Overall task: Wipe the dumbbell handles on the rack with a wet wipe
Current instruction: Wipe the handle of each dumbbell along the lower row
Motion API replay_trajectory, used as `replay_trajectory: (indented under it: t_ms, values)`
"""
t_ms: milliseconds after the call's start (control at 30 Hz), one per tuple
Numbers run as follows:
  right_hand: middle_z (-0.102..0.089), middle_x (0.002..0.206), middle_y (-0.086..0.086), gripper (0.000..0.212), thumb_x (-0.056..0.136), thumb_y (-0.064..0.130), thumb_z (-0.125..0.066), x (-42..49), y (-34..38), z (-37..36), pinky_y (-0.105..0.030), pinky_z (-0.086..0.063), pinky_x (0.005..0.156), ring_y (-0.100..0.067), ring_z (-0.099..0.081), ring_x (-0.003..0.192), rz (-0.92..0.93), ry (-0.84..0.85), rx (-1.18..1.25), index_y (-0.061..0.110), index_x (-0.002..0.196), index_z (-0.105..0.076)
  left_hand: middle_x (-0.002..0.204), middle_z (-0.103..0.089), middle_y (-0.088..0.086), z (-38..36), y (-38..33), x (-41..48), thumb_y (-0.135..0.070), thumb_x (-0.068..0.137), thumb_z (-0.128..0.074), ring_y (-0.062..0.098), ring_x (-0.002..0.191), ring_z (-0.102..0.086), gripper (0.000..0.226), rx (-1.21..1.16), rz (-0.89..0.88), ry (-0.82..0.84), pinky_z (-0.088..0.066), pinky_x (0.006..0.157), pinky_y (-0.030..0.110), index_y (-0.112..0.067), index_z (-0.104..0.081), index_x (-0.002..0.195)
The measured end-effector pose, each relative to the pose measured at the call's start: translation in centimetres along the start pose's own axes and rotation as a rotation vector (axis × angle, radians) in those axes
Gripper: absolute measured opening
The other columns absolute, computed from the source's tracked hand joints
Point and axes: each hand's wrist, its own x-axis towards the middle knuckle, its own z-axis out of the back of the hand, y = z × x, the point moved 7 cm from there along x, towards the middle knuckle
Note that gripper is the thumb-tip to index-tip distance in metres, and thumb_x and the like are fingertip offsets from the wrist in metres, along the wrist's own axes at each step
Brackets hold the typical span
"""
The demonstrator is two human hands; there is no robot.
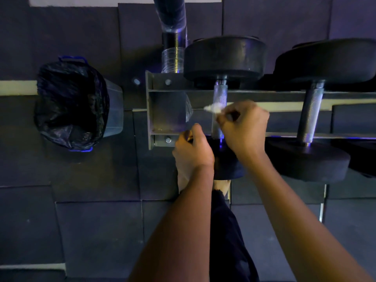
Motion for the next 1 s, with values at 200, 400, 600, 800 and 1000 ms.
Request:
replay_trajectory:
  t_ms: [200,400,600,800,1000]
  values:
    - [-0.062,0.060,0.005,0.010,0.075,0.022,-0.078,3.0,0.2,1.0,-0.006,-0.036,0.052,0.000,-0.050,0.051,-0.060,-0.111,0.238,0.014,0.074,-0.071,0.063,-0.051,-0.009,-0.1,-0.2,-0.1,-0.040,0.089,-0.053,0.006,0.061,-0.047,0.036,-0.005,-0.028,0.003,-0.034,0.055,0.026,-0.023,-0.049,0.058]
    - [-0.064,0.069,0.009,0.018,0.071,0.024,-0.084,-0.9,-3.7,-0.6,-0.004,-0.041,0.052,0.000,-0.057,0.063,-0.142,0.249,0.108,0.020,0.073,-0.067,0.068,-0.054,-0.009,-0.2,0.2,0.2,-0.042,0.089,-0.053,0.004,0.064,-0.047,0.031,0.003,-0.032,0.006,-0.033,0.056,0.026,-0.025,-0.054,0.063]
    - [-0.061,0.070,0.019,0.015,0.076,0.022,-0.081,-0.8,-2.7,0.0,-0.002,-0.043,0.058,0.005,-0.058,0.066,-0.117,0.125,0.227,0.025,0.080,-0.067,0.068,-0.057,-0.009,-0.2,0.3,0.2,-0.041,0.088,-0.053,0.004,0.065,-0.050,0.027,-0.017,-0.027,0.003,-0.032,0.054,0.024,-0.025,-0.060,0.069]
    - [-0.066,0.067,0.006,0.015,0.073,0.025,-0.081,3.6,-0.2,-0.1,-0.010,-0.042,0.053,0.000,-0.055,0.057,-0.189,-0.172,0.331,0.013,0.080,-0.074,0.065,-0.054,-0.010,-0.2,0.0,0.0,-0.039,0.088,-0.053,0.005,0.063,-0.050,0.032,-0.009,-0.021,0.004,-0.033,0.056,0.025,-0.024,-0.053,0.061]
    - [-0.065,0.061,0.008,0.017,0.071,0.026,-0.082,3.5,-0.8,-0.3,-0.015,-0.045,0.055,-0.004,-0.056,0.054,-0.222,-0.210,0.380,0.013,0.074,-0.072,0.064,-0.054,-0.009,-0.1,-0.1,-0.1,-0.037,0.089,-0.053,0.005,0.061,-0.048,0.032,-0.003,-0.026,0.000,-0.031,0.054,0.024,-0.023,-0.053,0.060]
